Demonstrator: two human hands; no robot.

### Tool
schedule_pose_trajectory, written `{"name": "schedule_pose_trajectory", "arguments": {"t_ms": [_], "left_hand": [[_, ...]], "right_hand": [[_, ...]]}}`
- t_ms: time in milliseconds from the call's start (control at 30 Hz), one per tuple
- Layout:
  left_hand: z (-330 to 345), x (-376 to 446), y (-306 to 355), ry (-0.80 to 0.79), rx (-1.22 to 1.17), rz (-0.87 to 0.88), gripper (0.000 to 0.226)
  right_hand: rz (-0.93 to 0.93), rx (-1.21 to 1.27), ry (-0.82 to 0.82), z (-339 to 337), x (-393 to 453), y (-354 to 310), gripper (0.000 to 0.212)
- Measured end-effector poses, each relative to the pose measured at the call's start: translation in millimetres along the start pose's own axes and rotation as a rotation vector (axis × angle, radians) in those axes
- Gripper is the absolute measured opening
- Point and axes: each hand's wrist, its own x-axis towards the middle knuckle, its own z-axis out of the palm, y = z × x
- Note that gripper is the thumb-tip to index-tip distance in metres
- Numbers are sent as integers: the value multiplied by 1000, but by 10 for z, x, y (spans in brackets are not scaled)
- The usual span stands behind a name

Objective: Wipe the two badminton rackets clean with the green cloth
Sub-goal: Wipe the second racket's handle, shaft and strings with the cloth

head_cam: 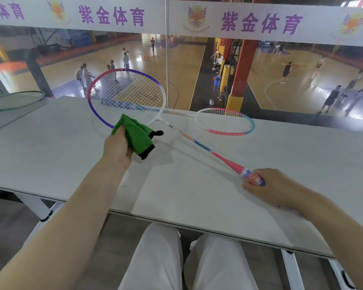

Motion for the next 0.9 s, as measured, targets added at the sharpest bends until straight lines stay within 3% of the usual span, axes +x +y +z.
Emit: {"name": "schedule_pose_trajectory", "arguments": {"t_ms": [467,633,767,833,900], "left_hand": [[366,-68,-205,-47,-203,-102,30],[509,-176,-226,-238,-372,-129,29],[598,-239,-250,-333,-385,-190,48],[593,-212,-288,-406,-369,-245,34],[599,-209,-315,-476,-403,-331,37]], "right_hand": [[-27,86,-94,97,-15,-103,41],[-35,122,-145,94,-30,-110,40],[-28,159,-274,63,-57,-106,39],[-43,164,-327,23,-79,-102,41],[-48,186,-364,-14,-85,-97,41]]}}
